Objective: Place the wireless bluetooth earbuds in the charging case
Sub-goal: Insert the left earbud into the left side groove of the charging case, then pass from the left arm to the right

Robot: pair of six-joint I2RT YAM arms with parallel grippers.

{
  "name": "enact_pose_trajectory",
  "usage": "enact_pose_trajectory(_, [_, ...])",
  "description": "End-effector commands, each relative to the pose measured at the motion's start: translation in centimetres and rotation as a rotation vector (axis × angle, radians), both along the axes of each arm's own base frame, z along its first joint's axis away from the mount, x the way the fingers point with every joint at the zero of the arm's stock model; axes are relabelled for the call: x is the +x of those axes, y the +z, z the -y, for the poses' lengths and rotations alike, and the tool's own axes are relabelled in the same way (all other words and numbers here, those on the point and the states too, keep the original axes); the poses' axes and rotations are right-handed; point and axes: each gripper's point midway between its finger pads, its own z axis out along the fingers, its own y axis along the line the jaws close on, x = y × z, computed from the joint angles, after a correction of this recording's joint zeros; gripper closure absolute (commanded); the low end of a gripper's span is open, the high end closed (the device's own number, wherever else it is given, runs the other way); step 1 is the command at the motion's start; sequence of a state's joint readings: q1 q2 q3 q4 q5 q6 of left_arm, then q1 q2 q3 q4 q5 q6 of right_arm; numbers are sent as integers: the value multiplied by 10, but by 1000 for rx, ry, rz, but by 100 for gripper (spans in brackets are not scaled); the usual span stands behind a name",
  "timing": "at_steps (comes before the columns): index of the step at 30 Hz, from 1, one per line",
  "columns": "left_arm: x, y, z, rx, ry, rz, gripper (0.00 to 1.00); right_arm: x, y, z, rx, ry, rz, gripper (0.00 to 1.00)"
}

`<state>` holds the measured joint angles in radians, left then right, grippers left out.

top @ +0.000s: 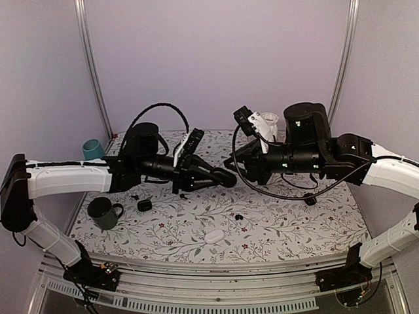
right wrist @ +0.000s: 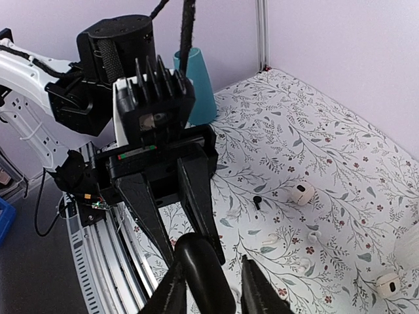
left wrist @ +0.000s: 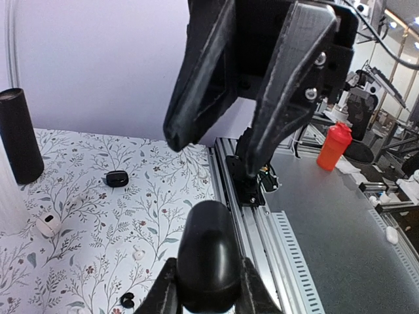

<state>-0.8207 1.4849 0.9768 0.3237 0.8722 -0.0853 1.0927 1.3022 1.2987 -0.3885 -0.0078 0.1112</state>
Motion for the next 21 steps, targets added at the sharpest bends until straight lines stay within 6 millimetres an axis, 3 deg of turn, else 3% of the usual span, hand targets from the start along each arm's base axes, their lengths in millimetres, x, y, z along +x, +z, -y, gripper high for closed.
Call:
enact_pose_trajectory(1, [-2, 21, -5, -73, 22, 40, 100, -5, 3, 8, 40, -2, -11, 64])
enact_pose_trajectory(4, [-4, 25, -5, -89, 10, 35, 100, -11, 0, 9, 81, 45, -29, 56])
enact_pose_trajectory(10, [-10, 34, -7, -120, -30, 33, 100, -21, -8, 10, 132, 156, -90, 54])
enact_pose_trajectory(21, [-18, 40, -7, -144, -86, 6, 100, -23, -5, 8, 210, 259, -140, 70])
